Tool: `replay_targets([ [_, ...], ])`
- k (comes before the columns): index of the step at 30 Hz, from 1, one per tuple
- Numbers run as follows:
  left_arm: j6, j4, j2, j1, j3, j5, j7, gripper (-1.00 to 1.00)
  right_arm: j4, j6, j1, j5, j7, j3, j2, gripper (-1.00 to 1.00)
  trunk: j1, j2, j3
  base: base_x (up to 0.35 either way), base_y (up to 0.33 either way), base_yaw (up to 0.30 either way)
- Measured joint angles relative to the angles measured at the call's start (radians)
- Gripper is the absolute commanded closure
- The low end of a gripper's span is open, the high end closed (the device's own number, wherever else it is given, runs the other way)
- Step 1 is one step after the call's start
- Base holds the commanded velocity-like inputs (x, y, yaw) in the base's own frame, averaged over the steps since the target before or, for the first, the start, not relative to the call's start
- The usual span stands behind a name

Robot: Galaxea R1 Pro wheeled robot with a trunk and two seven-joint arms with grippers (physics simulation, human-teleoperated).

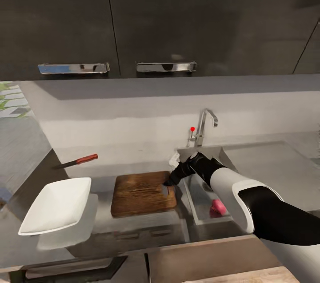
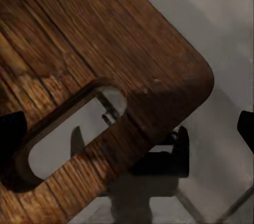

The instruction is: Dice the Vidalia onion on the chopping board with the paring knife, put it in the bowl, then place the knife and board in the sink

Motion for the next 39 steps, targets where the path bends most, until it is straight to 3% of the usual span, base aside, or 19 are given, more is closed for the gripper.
replay_targets([
  [28,0.000,0.004,0.000,0.000,0.000,0.001,0.000,-1.00,0.000,-0.001,0.000,0.000,-0.002,-0.001,0.000,-1.00,0.000,0.000,0.000,-0.343,0.000,0.000],
  [39,-0.001,0.005,0.000,0.000,0.000,0.001,0.000,-1.00,0.001,-0.035,0.000,0.000,-0.004,-0.001,0.000,-1.00,0.000,0.000,0.000,-0.344,0.000,0.000],
])
